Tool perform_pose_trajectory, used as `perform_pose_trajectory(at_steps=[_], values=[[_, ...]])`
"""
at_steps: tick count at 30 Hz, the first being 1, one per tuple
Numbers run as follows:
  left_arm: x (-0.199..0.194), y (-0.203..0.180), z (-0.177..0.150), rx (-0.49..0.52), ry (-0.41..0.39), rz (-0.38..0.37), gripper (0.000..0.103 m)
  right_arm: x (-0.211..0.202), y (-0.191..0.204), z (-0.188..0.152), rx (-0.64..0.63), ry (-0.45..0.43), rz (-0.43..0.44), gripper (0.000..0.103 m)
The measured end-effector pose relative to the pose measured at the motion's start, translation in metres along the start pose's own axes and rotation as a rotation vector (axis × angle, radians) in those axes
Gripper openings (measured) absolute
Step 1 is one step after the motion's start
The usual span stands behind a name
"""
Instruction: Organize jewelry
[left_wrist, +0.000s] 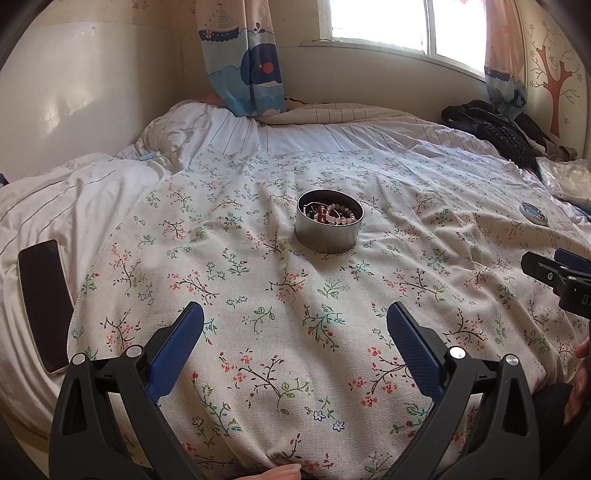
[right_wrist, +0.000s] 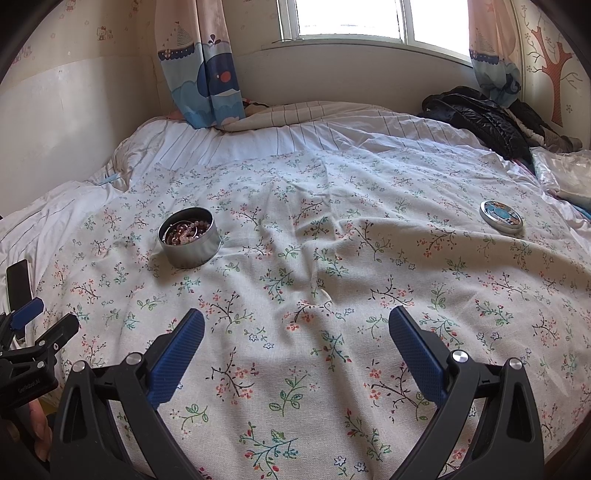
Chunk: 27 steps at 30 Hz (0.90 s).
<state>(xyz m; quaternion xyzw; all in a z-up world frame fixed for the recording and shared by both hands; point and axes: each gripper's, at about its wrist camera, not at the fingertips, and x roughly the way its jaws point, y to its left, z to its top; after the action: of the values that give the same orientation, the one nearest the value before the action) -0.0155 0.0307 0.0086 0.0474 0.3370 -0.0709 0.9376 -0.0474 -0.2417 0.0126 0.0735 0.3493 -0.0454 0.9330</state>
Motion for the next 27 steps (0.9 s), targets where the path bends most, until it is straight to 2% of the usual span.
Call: perform_pose_trajectory(at_steps=[8, 15, 27], values=[[-0.0002, -0.0022, 0.0008, 0.002, 0.0, 0.0, 0.095, -0.0004, -0.0009, 0.0015, -0.009, -0.007, -0.002, 0.096], [0.0032, -0.0041, 0.0042, 0.022, 0.031, 0.023, 0.095, -0.0036, -0.0007, 0.0025, -0.021, -0.022, -0.006, 0.096], [0.0038, -0.0068, 0.0012, 0.034, 0.009, 0.032, 0.095, 0.0001, -0.0016, 0.0066, -0.022, -0.018, 0.0, 0.096]])
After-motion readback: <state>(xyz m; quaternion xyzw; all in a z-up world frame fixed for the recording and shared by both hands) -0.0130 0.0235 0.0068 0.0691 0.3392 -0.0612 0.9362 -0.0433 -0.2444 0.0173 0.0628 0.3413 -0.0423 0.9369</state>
